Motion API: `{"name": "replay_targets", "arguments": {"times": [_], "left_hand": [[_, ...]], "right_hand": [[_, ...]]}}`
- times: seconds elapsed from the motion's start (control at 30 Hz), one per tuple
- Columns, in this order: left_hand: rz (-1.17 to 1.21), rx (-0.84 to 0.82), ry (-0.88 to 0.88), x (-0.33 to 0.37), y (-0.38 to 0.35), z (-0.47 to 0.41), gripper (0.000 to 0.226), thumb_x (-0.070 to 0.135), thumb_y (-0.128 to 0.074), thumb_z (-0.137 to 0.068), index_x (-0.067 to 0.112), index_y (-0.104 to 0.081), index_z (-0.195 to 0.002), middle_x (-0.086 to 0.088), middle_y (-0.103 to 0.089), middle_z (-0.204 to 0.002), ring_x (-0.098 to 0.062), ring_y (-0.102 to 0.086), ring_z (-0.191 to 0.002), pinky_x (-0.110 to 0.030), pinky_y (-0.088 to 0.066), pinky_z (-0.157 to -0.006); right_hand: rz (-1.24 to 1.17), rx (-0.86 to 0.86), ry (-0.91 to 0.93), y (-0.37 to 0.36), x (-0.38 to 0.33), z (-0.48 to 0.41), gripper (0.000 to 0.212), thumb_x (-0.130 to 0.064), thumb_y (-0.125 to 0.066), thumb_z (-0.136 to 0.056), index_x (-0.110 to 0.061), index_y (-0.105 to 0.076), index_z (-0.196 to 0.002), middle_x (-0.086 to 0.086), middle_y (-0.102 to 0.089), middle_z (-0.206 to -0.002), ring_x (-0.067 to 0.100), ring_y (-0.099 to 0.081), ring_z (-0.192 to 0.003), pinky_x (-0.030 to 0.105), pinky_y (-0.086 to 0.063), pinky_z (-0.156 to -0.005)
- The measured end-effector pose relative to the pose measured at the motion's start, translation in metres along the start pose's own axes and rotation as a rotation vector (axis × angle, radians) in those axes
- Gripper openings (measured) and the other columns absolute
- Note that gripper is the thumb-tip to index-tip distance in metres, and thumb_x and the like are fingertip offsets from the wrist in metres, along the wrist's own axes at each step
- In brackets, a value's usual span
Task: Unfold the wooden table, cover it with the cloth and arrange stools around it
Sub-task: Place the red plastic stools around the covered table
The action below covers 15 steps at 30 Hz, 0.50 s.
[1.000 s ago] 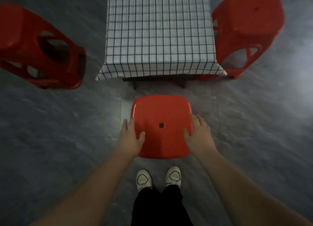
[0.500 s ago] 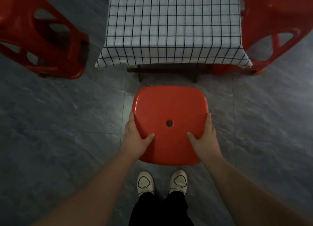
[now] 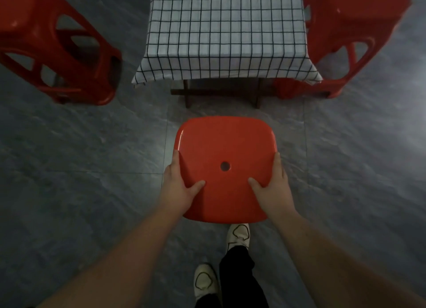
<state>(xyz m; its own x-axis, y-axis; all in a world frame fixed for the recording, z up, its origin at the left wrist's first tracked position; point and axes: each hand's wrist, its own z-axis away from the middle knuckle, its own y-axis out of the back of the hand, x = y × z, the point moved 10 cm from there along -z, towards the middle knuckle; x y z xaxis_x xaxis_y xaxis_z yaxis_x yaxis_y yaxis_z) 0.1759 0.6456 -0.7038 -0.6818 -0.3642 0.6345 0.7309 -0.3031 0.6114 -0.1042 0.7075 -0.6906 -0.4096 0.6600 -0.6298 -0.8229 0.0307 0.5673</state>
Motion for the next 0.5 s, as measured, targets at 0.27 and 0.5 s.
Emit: {"name": "replay_targets", "arguments": {"times": [0.27, 0.5], "left_hand": [[-0.021, -0.029, 0.028, -0.035, -0.005, 0.072, 0.115, 0.042, -0.081, -0.077, 0.042, 0.004, -0.154, 0.001, -0.03, -0.154, -0.018, -0.037, -0.139, -0.045, -0.037, -0.112], [-0.045, -0.042, 0.087, -0.076, -0.024, 0.113, 0.117, 0.044, -0.081, -0.075, 0.048, 0.006, -0.152, 0.001, -0.033, -0.152, -0.019, -0.039, -0.138, -0.052, -0.039, -0.111]], "right_hand": [[0.02, -0.01, -0.037, -0.004, 0.036, 0.072, 0.1, -0.037, -0.069, -0.089, -0.041, 0.006, -0.156, 0.003, -0.021, -0.159, 0.024, -0.042, -0.134, 0.039, -0.039, -0.104], [0.012, -0.029, -0.057, -0.023, 0.081, 0.106, 0.1, -0.036, -0.07, -0.088, -0.039, 0.004, -0.156, 0.002, -0.022, -0.159, 0.021, -0.034, -0.139, 0.035, -0.034, -0.106]]}}
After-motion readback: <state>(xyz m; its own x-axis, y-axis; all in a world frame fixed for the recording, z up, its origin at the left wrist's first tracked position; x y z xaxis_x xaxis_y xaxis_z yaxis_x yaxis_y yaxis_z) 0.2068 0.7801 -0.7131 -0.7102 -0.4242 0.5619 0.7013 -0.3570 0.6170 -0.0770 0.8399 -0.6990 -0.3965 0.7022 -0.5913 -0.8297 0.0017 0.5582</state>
